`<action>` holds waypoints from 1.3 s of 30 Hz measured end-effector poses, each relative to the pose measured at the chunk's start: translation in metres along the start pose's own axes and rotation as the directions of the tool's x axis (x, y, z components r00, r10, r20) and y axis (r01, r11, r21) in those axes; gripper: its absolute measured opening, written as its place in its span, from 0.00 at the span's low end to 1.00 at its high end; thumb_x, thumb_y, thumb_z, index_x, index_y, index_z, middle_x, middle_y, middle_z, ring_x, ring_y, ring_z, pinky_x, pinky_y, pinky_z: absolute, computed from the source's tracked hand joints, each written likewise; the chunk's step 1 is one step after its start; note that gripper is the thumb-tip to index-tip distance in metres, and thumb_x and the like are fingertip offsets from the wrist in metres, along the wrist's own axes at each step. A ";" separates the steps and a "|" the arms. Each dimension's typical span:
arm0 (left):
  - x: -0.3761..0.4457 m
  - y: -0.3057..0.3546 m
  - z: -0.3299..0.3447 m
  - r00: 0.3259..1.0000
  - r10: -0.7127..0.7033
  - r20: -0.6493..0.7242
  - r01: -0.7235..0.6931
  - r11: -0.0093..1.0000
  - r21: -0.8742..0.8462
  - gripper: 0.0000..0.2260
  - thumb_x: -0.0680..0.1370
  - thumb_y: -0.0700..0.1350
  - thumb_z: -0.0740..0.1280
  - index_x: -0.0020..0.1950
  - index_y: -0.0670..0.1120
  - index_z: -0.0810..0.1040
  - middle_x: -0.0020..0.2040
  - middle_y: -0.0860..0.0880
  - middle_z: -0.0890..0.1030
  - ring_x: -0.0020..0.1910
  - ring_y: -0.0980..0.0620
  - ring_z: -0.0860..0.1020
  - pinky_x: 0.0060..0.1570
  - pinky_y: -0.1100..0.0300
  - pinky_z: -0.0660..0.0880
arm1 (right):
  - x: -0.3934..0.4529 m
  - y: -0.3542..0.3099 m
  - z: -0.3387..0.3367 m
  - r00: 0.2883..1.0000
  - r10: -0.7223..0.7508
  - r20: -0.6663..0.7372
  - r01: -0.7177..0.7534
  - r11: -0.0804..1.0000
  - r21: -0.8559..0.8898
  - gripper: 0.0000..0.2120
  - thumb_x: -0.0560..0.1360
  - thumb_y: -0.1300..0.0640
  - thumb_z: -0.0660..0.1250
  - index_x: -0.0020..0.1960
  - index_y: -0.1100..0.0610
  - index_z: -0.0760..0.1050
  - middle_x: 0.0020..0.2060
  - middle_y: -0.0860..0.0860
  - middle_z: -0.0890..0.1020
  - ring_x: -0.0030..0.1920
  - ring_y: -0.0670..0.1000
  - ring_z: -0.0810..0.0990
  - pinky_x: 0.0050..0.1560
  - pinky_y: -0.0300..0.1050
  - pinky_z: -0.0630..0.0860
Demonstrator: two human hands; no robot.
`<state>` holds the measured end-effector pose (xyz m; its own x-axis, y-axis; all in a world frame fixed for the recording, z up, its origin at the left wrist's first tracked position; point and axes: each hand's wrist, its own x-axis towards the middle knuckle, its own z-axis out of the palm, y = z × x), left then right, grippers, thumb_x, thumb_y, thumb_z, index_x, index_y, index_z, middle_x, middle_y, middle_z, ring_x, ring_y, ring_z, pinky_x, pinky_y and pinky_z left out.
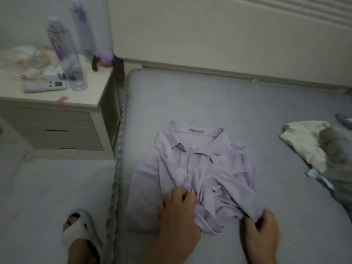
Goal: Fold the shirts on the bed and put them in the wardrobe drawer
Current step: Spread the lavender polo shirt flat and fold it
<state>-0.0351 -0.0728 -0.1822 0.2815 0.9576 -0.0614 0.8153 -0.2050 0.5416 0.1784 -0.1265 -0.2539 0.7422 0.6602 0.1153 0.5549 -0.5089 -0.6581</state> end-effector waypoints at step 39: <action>-0.200 0.015 -0.005 0.848 -0.317 0.426 0.278 0.948 0.153 0.15 0.74 0.55 0.66 0.35 0.46 0.69 0.37 0.48 0.75 0.45 0.45 0.77 0.41 0.58 0.67 | -0.096 0.061 -0.151 0.743 0.508 0.435 -0.664 0.637 0.391 0.45 0.69 0.49 0.78 0.75 0.60 0.57 0.66 0.58 0.74 0.59 0.61 0.79 0.59 0.59 0.78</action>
<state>-0.0822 -0.2665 -0.1577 0.1960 0.7902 -0.5807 0.9287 0.0405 0.3686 0.1971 -0.3040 -0.1929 0.6703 0.4724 -0.5724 -0.2862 -0.5471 -0.7866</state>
